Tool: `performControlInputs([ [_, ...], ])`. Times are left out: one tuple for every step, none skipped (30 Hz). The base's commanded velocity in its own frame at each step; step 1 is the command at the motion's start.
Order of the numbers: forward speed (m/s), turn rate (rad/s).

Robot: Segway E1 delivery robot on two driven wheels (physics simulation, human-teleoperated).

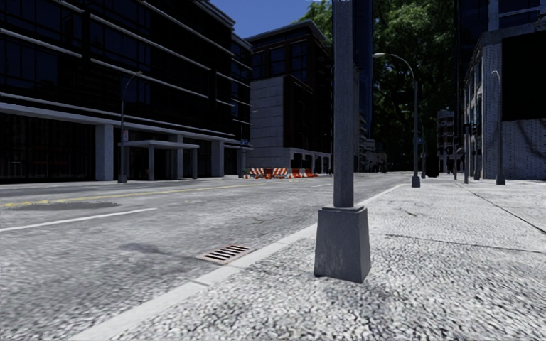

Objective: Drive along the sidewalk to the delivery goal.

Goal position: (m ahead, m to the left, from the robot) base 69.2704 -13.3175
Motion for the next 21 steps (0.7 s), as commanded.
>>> performControlInputs([
  [0.00,-0.57],
  [0.00,-0.57],
  [0.00,-0.57],
  [0.00,-0.57],
  [0.00,-0.57],
  [0.00,-0.57],
  [0.00,-0.57],
  [0.00,-0.57],
  [0.00,-0.57],
  [0.00,-0.57],
  [0.00,-0.57],
  [0.00,-0.57],
  [0.00,-0.57],
  [0.00,-0.57],
  [0.00,-0.57],
  [0.00,-0.57],
  [0.00,-0.57],
  [0.00,-0.57],
  [0.00,-0.57],
  [0.03,-0.57],
  [0.14,-0.57],
])
